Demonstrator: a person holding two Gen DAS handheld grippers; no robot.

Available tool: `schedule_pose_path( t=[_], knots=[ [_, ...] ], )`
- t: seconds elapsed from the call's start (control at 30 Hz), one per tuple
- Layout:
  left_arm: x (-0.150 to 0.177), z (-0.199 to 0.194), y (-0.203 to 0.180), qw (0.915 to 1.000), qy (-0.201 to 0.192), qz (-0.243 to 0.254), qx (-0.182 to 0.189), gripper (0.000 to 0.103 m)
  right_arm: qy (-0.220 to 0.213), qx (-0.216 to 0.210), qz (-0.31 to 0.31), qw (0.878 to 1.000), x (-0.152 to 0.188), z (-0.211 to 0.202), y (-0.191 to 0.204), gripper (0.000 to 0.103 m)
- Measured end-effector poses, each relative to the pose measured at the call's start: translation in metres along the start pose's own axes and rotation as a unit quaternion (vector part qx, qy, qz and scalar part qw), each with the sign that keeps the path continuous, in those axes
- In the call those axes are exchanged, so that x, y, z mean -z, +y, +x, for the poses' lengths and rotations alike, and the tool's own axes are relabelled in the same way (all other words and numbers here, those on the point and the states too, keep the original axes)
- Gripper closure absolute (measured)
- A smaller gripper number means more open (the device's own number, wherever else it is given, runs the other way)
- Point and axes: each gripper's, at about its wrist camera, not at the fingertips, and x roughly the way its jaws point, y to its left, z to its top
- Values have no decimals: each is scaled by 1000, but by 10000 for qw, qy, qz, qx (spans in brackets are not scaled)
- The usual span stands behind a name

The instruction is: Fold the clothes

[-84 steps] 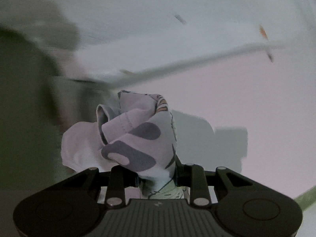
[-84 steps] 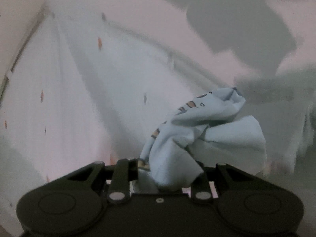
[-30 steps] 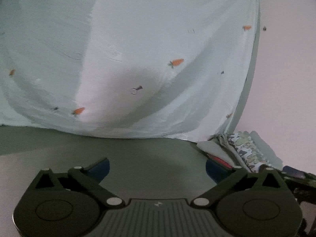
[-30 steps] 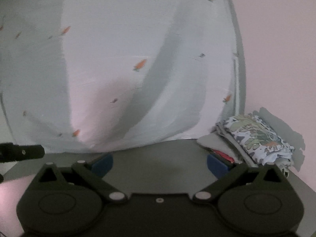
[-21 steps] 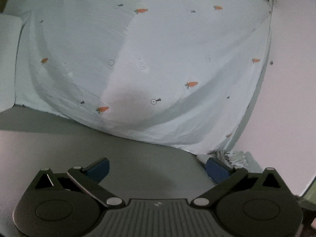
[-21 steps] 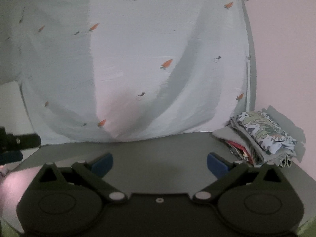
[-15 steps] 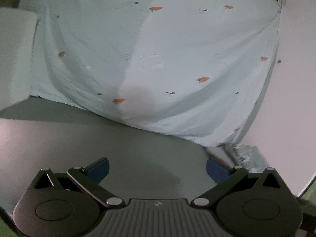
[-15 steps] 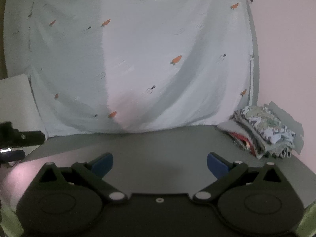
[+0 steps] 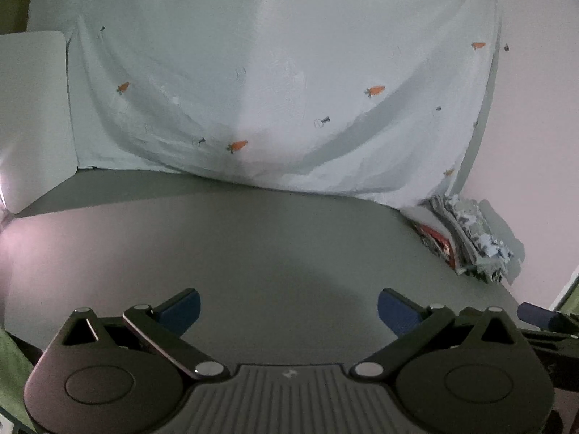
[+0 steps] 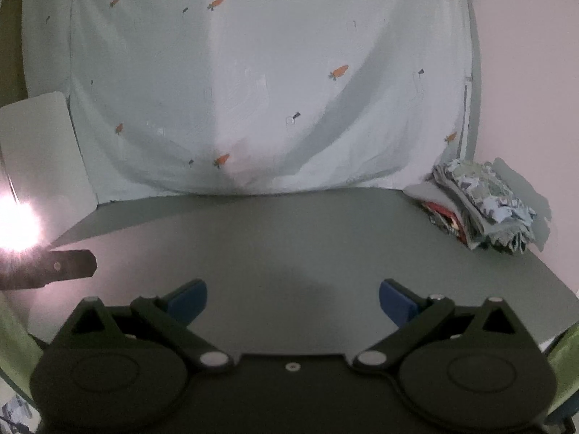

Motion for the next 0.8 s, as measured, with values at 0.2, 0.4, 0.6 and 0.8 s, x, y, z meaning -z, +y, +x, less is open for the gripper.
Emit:
schedule_pose_path(
  t=[0.2, 0.4, 0.6, 0.8],
  knots=[
    [14, 1, -4, 9996, 186, 207, 16, 0, 65, 128, -114, 9998, 12, -6, 8, 0],
    [16, -1, -3, 9995, 153, 277, 1, 0, 54, 196, -154, 9997, 16, -10, 14, 0],
    [14, -3, 4, 9996, 123, 268, 14, 0, 50, 208, -181, 9996, 16, -9, 15, 0],
    [10, -2, 9, 9996, 86, 277, 23, 0, 91, 199, -182, 9996, 17, -8, 17, 0]
  ],
)
